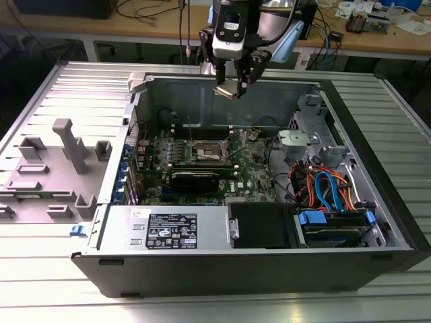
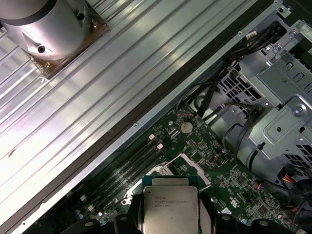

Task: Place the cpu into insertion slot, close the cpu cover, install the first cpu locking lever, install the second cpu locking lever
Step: 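Place the cpu into insertion slot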

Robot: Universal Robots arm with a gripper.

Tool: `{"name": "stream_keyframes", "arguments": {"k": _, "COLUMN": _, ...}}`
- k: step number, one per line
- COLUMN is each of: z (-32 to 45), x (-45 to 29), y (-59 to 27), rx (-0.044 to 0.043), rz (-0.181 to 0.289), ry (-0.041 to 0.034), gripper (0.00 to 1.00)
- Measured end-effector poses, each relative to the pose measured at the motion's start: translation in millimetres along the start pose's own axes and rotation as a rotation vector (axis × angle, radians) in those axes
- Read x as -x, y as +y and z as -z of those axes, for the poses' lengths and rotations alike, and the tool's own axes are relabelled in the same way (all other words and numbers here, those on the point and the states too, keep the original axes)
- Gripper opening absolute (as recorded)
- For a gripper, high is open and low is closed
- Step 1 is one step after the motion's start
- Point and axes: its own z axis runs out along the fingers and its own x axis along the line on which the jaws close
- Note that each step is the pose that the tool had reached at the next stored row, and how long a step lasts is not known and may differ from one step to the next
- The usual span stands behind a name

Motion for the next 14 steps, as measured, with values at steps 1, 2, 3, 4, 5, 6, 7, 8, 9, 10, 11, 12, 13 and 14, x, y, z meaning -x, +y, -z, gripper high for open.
{"name": "stream_keyframes", "arguments": {"k": 1, "z": 0.0, "x": 0.0, "y": 0.0, "rx": 0.0, "rz": 0.0, "ry": 0.0, "gripper": 0.55}}
{"name": "stream_keyframes", "arguments": {"k": 2, "z": 0.0, "x": 0.0, "y": 0.0, "rx": 0.0, "rz": 0.0, "ry": 0.0, "gripper": 0.55}}
{"name": "stream_keyframes", "arguments": {"k": 3, "z": 0.0, "x": 0.0, "y": 0.0, "rx": 0.0, "rz": 0.0, "ry": 0.0, "gripper": 0.55}}
{"name": "stream_keyframes", "arguments": {"k": 4, "z": 0.0, "x": 0.0, "y": 0.0, "rx": 0.0, "rz": 0.0, "ry": -0.0001, "gripper": 0.55}}
{"name": "stream_keyframes", "arguments": {"k": 5, "z": 0.0, "x": 0.0, "y": 0.0, "rx": 0.0001, "rz": 0.0, "ry": -0.0001, "gripper": 0.55}}
{"name": "stream_keyframes", "arguments": {"k": 6, "z": 0.0, "x": 0.0, "y": 0.0, "rx": 0.0, "rz": -0.002, "ry": -0.0002, "gripper": 0.55}}
{"name": "stream_keyframes", "arguments": {"k": 7, "z": -0.2, "x": 0.0, "y": 0.0, "rx": 0.0001, "rz": -0.006, "ry": -0.0005, "gripper": 0.55}}
{"name": "stream_keyframes", "arguments": {"k": 8, "z": -0.4, "x": 0.0, "y": 0.0, "rx": 0.0002, "rz": -0.012, "ry": -0.0011, "gripper": 0.55}}
{"name": "stream_keyframes", "arguments": {"k": 9, "z": -0.5, "x": 0.0, "y": 0.0, "rx": 0.0003, "rz": -0.018, "ry": -0.0016, "gripper": 0.55}}
{"name": "stream_keyframes", "arguments": {"k": 10, "z": -0.6, "x": 0.0, "y": 0.0, "rx": 0.0004, "rz": -0.022, "ry": -0.0019, "gripper": 0.55}}
{"name": "stream_keyframes", "arguments": {"k": 11, "z": -0.7, "x": 0.0, "y": 0.0, "rx": 0.0005, "rz": -0.026, "ry": -0.0023, "gripper": 0.55}}
{"name": "stream_keyframes", "arguments": {"k": 12, "z": -0.8, "x": 0.0, "y": -0.1, "rx": 0.0006, "rz": -0.034, "ry": -0.003, "gripper": 0.55}}
{"name": "stream_keyframes", "arguments": {"k": 13, "z": -0.9, "x": 0.0, "y": -0.1, "rx": 0.0007, "rz": -0.038, "ry": -0.0034, "gripper": 0.55}}
{"name": "stream_keyframes", "arguments": {"k": 14, "z": -1.0, "x": 0.0, "y": -0.1, "rx": 0.0008, "rz": -0.044, "ry": -0.0039, "gripper": 0.55}}
